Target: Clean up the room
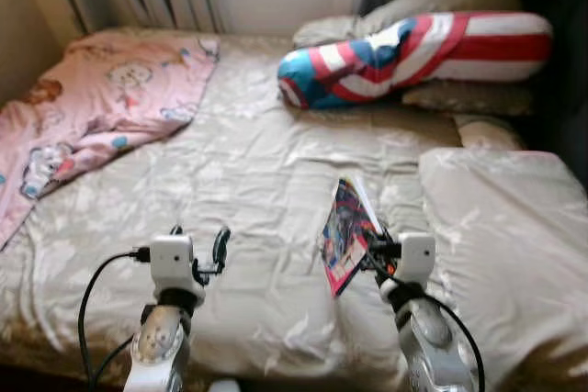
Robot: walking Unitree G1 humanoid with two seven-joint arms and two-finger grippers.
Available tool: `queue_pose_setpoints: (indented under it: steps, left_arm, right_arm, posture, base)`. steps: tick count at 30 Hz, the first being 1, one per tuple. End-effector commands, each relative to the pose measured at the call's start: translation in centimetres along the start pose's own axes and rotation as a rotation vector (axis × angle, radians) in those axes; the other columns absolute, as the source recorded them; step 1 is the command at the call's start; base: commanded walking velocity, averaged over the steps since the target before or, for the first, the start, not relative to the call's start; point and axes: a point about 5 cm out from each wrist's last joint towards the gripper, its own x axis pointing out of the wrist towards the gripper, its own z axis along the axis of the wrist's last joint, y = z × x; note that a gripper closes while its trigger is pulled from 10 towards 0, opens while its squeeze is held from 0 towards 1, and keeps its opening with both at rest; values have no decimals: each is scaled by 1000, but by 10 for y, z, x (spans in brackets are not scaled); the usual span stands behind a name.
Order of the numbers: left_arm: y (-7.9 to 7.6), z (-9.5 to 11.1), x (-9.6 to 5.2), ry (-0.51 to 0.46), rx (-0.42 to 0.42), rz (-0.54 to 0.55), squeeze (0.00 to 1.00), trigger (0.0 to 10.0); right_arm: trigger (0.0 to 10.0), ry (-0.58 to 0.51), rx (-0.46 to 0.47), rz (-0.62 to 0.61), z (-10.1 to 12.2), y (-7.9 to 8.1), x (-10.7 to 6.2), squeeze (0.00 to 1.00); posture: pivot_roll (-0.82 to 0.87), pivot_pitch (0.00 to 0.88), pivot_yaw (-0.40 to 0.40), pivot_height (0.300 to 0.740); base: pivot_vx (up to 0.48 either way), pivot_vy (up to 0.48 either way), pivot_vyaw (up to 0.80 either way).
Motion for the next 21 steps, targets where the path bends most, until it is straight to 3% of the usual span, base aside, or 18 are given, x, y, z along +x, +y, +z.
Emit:
queue_pose_setpoints:
  steps: [1, 2, 7, 9, 16, 21]
  left_arm:
    - [-1, 5, -1, -10, 4, -9, 0, 10000]
    - [-1, 5, -1, -10, 4, -9, 0, 10000]
    - [1, 9, -4, -14, 9, -12, 0, 10000]
    - [1, 9, -5, -15, 10, -12, 0, 10000]
    - [10, 16, -22, 5, 44, -20, 0, 10000]
    - [13, 21, -32, 19, 86, -46, 0, 10000]
  right_arm:
    - [10000, -11, 69, -11, 2, -1, 3, 0]
    - [10000, -11, 69, -11, 2, -1, 3, 0]
    - [10000, 1, 316, -134, 6, -19, 20, 0]
    - [10000, 1, 332, -142, 6, -20, 21, 0]
    - [10000, -16, 599, -92, 17, -18, 41, 0]
    - [10000, -9, 639, -102, 20, -23, 44, 0]
  posture:
    - [27, 61, -11, 658]
    - [27, 61, -11, 658]
    - [59, 91, 3, 658]
    - [61, 94, 4, 658]
    - [123, 142, 41, 658]
    - [161, 167, 66, 658]
  base:
    - [0, 0, 0]
    - [0, 0, 0]
    - [0, 0, 0]
    - [0, 0, 0]
    - [0, 0, 0]
    - [0, 0, 0]
